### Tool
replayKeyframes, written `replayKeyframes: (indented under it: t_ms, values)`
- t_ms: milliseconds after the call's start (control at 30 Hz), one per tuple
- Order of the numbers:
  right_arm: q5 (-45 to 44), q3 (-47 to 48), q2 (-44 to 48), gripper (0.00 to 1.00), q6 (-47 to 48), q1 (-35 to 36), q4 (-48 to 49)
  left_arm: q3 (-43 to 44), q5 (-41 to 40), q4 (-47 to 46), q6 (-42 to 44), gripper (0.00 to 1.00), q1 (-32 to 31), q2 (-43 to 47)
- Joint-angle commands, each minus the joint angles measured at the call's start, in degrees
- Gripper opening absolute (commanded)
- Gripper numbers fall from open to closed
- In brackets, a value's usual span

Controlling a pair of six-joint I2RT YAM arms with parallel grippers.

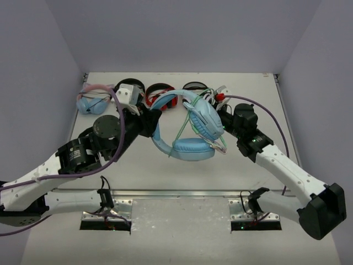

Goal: Wrap the headphones

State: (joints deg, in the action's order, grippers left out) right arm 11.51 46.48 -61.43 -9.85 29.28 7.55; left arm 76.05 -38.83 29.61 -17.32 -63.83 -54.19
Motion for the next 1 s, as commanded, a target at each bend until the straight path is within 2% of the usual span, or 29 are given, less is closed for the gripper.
replayKeyframes:
  t_ms: [0,200,333,500,600,700,833,967]
  values:
    - [4.75,-4.28,-2.72,0.23,-7.99,-0.36,17.04,4.97,3.41,-7.90,-4.21,0.00,-0.59,2.43]
    - [8.09,-7.54,-10.54,0.12,-13.70,-0.36,26.45,9.55,-2.65,-7.81,-4.91,0.00,-0.68,2.25]
    - [10.20,-10.88,-16.07,0.02,-16.87,-0.27,35.05,12.27,-2.83,-9.13,-4.74,0.00,-0.59,1.64]
    - [12.49,-12.99,-18.38,0.01,-19.51,1.57,38.68,15.53,-10.11,-9.39,-5.01,0.00,-0.59,-0.91]
    - [8.90,-15.01,-15.75,0.01,-18.11,8.04,36.84,16.67,-16.53,-10.61,-4.22,0.01,-0.59,-3.02]
    - [4.33,-17.99,-10.74,0.01,-17.83,14.64,36.57,15.10,-26.26,-16.04,-2.38,0.00,-0.68,-4.69]
    - [1.07,-24.31,-4.24,0.02,-21.70,19.85,40.61,11.76,-35.58,-19.75,-2.62,0.00,-0.59,-7.58]
    - [0.97,-25.56,0.69,0.02,-23.29,23.54,40.62,10.17,-43.77,-21.08,-4.03,0.00,-0.59,-10.49]
